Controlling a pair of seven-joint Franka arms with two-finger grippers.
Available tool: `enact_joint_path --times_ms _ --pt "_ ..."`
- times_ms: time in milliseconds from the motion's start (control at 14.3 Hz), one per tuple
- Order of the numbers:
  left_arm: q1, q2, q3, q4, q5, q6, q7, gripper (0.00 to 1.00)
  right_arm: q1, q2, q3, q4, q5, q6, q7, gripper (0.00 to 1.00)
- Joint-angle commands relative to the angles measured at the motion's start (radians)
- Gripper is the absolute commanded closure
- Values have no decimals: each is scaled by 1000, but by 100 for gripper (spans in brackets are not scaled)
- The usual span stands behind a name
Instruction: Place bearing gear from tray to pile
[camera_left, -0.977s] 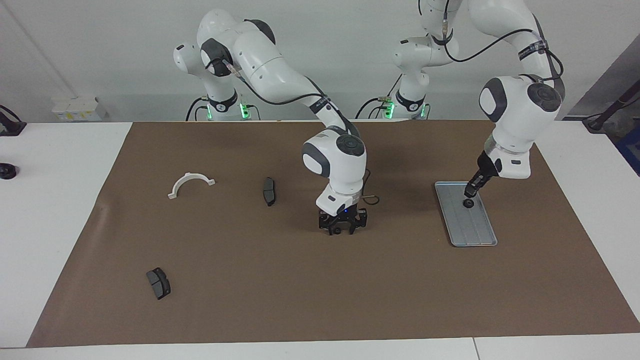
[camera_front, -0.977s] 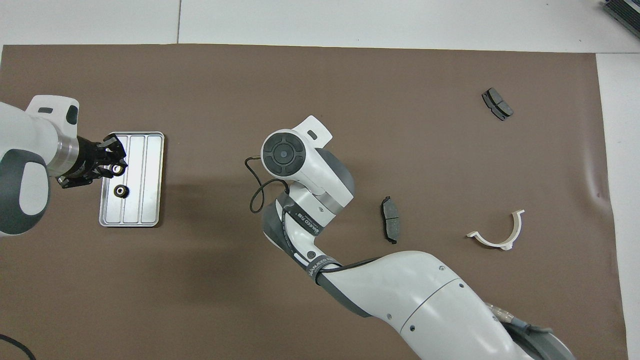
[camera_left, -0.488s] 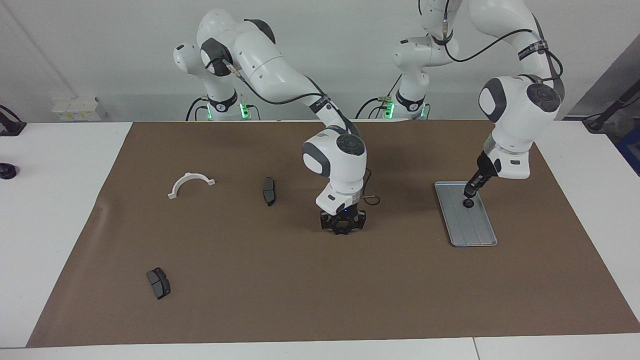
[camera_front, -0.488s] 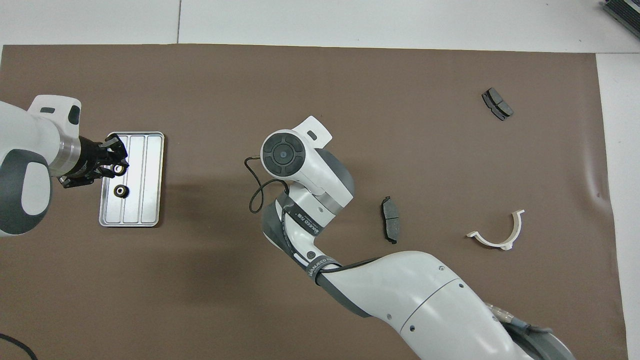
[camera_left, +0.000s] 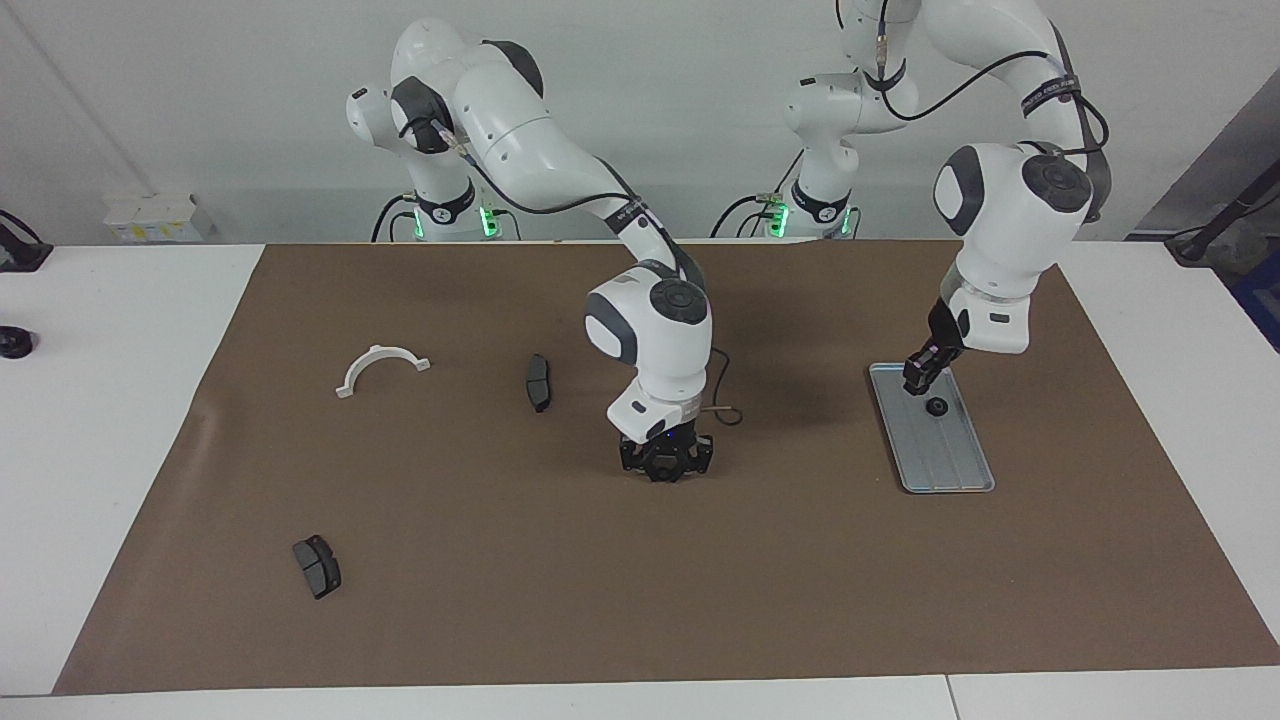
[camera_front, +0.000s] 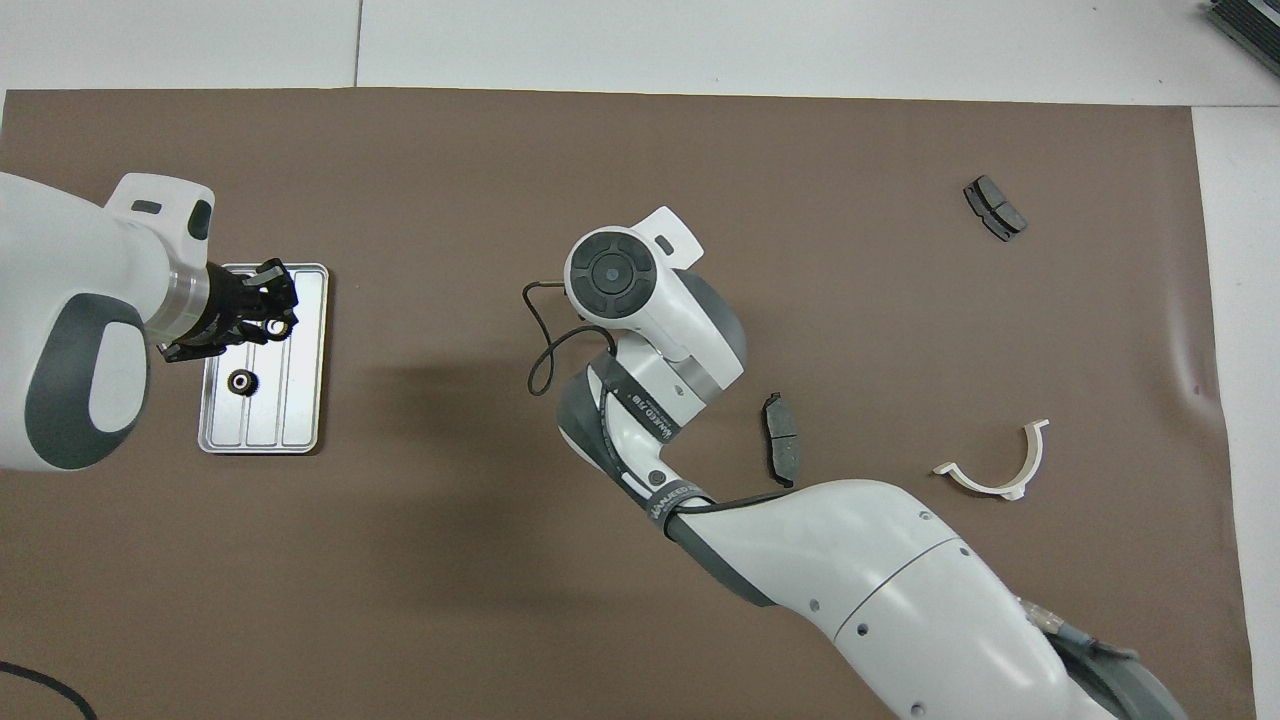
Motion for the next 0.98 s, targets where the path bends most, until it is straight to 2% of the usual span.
enact_joint_path --times_ms 0,279,558,698,907 --pt "-129 -13 9 -27 11 67 -128 100 -97 -32 12 -27 -24 9 -24 100" --pt "-318 11 4 -57 8 247 -339 100 -260 -35 12 -27 -14 5 -121 100" --pt "-471 172 9 -8 7 437 -538 100 -372 -36 10 -30 -17 -92 -170 100" --pt "-492 192 10 0 13 445 -575 100 -407 -44 8 -35 -20 -167 -173 100" --pt "-517 292 9 5 13 539 -618 100 -447 -67 8 -45 -22 -198 -173 100"
